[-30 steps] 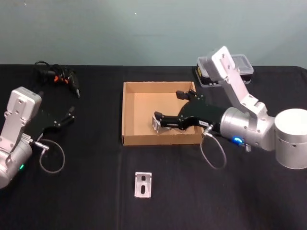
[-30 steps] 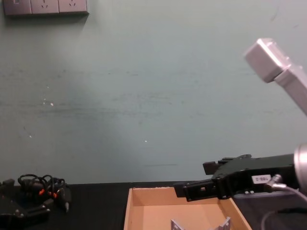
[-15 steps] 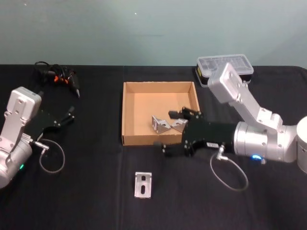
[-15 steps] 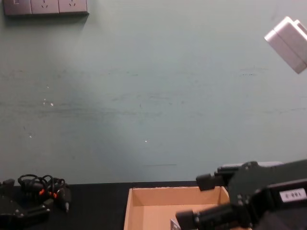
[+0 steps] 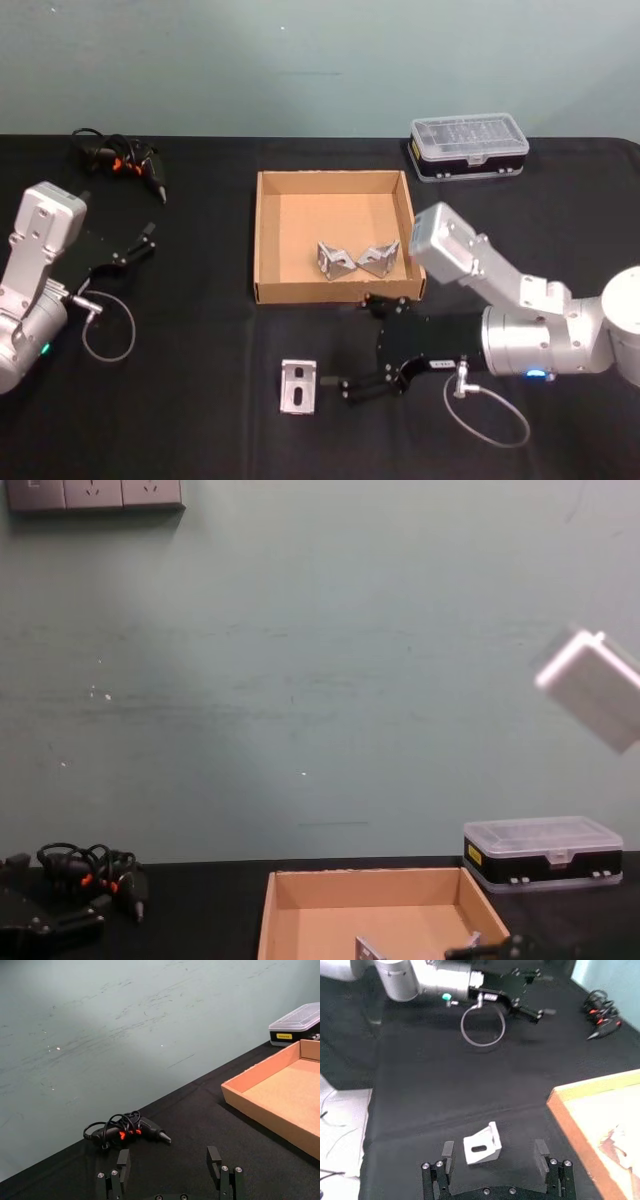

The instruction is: Use one hand to pick up the angle iron from the table and place it into the box.

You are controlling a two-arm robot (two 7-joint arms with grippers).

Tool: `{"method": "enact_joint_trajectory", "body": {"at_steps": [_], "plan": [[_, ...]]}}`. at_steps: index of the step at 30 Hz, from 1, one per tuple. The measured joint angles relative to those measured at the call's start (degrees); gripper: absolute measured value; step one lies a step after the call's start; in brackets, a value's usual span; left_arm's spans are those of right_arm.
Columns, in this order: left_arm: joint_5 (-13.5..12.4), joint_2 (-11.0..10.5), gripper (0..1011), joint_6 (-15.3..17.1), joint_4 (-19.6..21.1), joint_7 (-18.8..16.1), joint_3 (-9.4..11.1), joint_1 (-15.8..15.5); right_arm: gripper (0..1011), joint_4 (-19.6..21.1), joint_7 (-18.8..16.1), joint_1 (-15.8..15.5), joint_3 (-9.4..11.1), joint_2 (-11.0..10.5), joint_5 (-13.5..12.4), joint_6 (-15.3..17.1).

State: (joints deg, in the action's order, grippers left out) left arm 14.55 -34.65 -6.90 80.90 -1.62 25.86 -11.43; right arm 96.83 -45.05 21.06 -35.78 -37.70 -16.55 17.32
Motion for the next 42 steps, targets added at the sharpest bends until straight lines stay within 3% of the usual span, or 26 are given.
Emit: {"method": "enact_joint_trajectory", "body": {"at_steps": [18, 29, 42], "plan": [[0.00, 0.00, 1000, 0.00, 0.00, 0.00, 0.00, 0.00, 1002, -5.14, 0.06, 4.12, -7.08, 2.72, 1.71, -0.09], [0.00, 0.00, 1000, 0.00, 0.00, 0.00, 0.00, 0.00, 1003, -8.89, 1.06, 6.21, -8.78, 4.77, 2.01, 0.16], [-0.01, 0.00, 1000, 0.00, 0.00, 0.00, 0.00, 0.00, 1003, -11.68, 1.65, 7.64, -9.35, 6.25, 1.98, 0.03]]}}
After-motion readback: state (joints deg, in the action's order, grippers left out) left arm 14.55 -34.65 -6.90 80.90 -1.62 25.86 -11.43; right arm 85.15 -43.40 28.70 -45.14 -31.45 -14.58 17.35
